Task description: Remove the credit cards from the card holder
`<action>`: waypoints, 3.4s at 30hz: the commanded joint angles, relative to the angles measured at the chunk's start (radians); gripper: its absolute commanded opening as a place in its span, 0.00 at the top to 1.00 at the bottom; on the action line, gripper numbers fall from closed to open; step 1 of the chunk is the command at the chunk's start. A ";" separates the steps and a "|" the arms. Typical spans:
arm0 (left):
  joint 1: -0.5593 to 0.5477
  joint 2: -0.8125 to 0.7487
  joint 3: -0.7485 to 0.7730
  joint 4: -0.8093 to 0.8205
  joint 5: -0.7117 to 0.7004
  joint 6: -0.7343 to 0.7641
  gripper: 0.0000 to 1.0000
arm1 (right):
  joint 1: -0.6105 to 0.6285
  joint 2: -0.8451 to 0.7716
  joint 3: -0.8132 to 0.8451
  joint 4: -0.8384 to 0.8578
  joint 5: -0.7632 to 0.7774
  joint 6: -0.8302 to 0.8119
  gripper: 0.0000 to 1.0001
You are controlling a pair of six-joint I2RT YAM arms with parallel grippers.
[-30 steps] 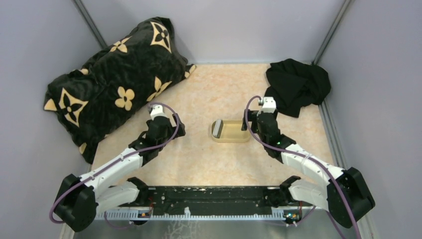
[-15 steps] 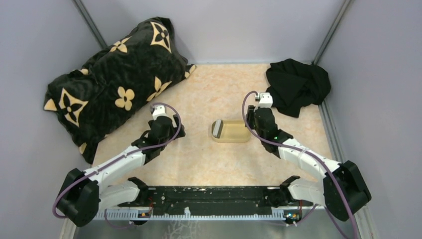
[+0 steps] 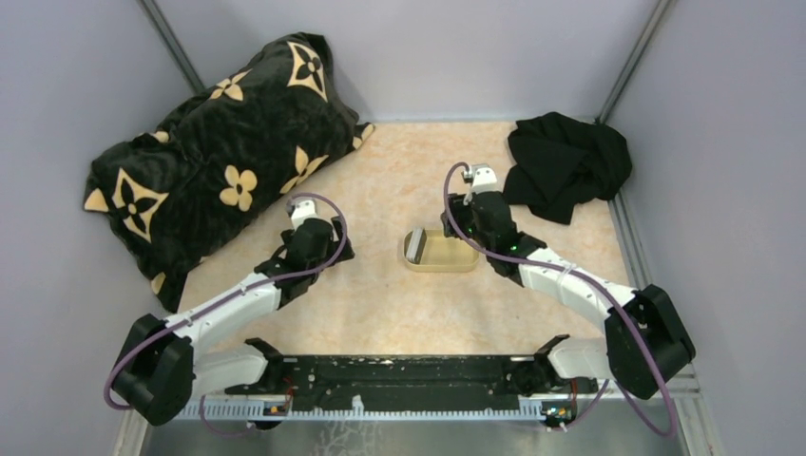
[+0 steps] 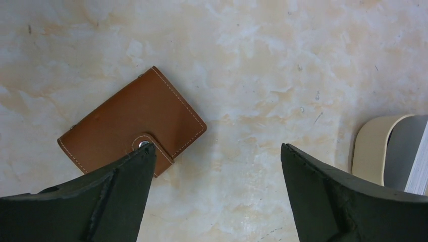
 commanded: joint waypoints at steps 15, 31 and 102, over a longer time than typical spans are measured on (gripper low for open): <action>0.013 0.108 0.082 -0.048 -0.001 -0.012 0.01 | 0.129 -0.007 -0.059 -0.045 0.036 -0.010 0.94; 0.014 0.063 0.051 -0.063 -0.025 -0.014 0.01 | 0.059 0.284 0.088 -0.012 0.029 -0.012 1.00; 0.017 0.170 0.005 0.141 0.256 -0.065 0.01 | 0.030 -0.106 -0.195 -0.113 -0.099 0.055 1.00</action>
